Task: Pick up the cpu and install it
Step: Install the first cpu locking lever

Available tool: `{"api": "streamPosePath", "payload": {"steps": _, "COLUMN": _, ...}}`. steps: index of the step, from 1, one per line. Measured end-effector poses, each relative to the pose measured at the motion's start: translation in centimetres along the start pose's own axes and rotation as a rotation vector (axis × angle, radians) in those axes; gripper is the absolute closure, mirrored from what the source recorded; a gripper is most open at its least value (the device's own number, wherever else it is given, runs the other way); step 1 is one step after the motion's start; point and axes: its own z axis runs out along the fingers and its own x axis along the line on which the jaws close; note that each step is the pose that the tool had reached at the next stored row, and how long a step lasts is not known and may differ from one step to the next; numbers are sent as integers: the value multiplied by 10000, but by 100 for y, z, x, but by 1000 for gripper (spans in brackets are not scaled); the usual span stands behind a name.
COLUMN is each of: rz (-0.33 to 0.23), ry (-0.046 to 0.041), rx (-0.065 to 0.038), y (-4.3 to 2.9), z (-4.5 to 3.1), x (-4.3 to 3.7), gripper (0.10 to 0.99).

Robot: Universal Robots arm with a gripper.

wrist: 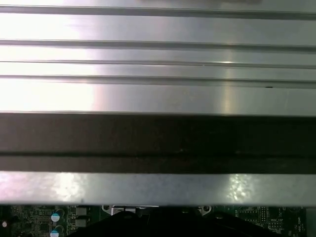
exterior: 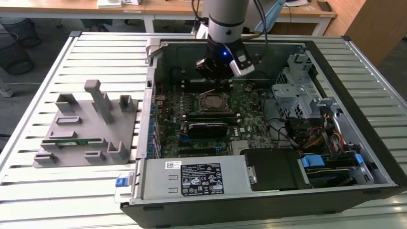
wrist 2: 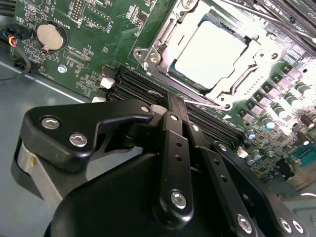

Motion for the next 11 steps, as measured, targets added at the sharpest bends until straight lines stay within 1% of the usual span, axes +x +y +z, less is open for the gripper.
{"api": "streamPosePath", "payload": {"steps": 5, "rz": 0, "ry": 0, "rx": 0, "y": -2, "z": 33, "x": -25, "gripper": 980}}
{"api": "streamPosePath", "payload": {"steps": 11, "rz": -1, "ry": -1, "rx": 0, "y": -7, "z": 88, "x": -35, "gripper": 980}}
